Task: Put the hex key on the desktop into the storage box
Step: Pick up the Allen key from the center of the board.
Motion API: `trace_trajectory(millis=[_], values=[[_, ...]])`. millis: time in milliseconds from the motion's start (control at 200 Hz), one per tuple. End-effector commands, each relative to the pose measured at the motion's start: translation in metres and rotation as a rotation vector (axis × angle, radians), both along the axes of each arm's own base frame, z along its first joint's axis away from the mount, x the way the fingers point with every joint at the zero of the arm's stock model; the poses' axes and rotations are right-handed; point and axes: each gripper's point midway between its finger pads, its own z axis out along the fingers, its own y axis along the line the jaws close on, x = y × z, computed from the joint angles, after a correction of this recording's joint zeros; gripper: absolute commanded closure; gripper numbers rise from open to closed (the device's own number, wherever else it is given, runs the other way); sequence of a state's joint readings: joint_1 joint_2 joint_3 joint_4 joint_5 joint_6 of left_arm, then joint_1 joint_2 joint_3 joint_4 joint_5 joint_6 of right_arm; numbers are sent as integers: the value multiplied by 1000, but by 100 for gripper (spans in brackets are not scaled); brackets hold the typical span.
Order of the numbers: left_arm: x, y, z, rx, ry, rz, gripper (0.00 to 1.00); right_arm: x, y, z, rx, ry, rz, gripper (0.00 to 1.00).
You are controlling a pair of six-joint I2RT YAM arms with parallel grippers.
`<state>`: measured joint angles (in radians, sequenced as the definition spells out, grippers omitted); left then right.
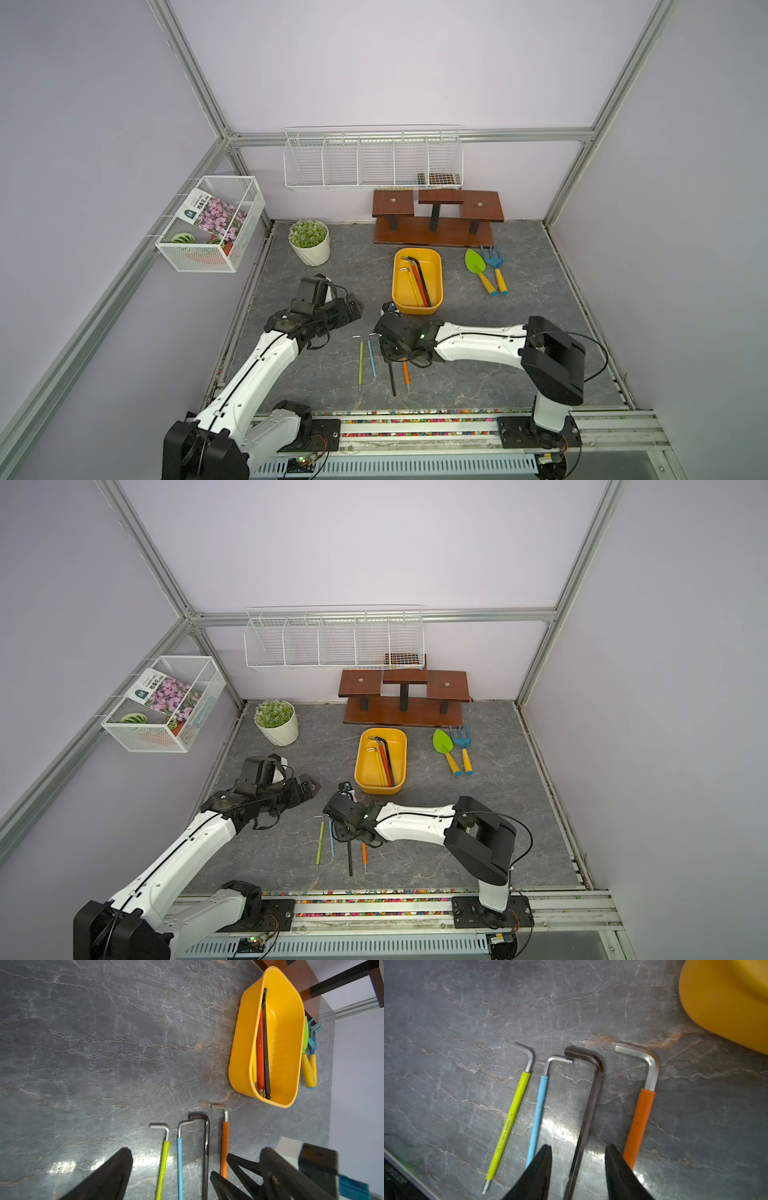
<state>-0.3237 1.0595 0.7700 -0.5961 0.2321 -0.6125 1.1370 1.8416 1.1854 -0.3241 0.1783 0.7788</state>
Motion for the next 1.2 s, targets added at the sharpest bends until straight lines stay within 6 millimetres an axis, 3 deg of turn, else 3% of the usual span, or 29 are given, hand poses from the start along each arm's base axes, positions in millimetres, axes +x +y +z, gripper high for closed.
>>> trace_trajectory(millis=[0,195,365,490,979,1199], values=[[0,0,1,8,-14,-12,0,-5,-3,-6,-39,15,-18,54],[-1,-13,15,-105,-41,-10,0,1,-23,2,-96,-28,-75,53],[1,-13,12,-113,-31,7,0,3,-35,3,-150,-41,-99,53],[-2,-13,7,-108,-11,1,0,2,-43,-5,-200,-30,-116,53],[-5,-12,4,-105,-4,3,0,-3,-40,-42,-233,30,-125,56],[-6,-12,3,-108,0,3,0,-7,-48,-53,-237,42,-146,69]])
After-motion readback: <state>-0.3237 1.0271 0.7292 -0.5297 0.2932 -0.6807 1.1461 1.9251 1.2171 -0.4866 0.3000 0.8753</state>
